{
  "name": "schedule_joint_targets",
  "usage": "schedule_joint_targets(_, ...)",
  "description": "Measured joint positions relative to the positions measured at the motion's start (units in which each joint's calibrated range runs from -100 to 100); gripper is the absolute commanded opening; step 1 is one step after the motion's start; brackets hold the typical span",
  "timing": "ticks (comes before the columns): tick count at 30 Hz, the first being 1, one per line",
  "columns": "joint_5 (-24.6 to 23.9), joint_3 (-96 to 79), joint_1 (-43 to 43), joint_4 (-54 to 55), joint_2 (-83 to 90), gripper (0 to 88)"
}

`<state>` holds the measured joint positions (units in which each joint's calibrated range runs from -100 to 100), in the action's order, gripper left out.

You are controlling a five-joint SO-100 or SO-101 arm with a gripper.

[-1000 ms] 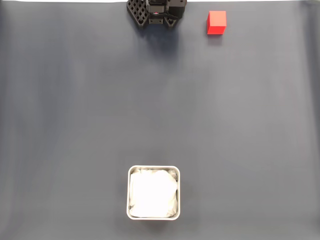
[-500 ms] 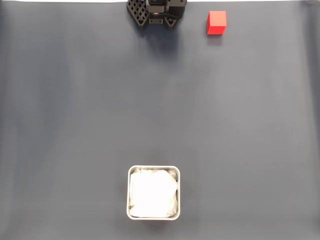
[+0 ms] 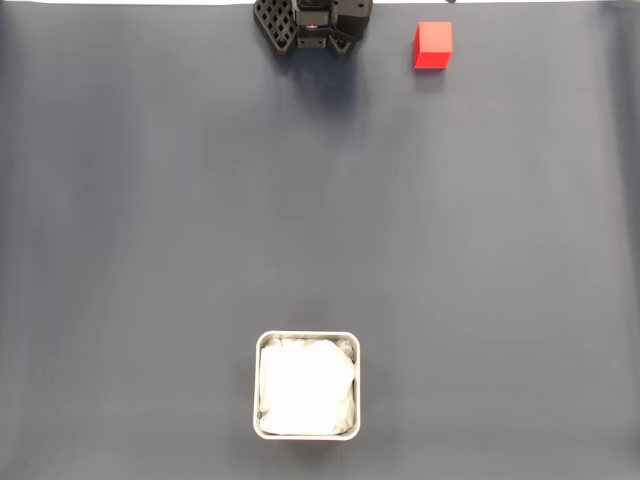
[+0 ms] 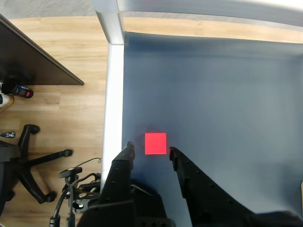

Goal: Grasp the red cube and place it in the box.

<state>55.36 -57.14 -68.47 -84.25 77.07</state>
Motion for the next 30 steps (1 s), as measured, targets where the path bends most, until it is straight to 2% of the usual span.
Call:
schedule_joint_targets(6,1.56,-1.54,1.56,2.47,-1.39,19.3)
schedule_joint_targets(21,0.98,-6.42,2.67,9.31,-5.21,20.3)
schedule_joint_targets(30,0.68,-9.40,2.67,11.46,-6.51,28.3)
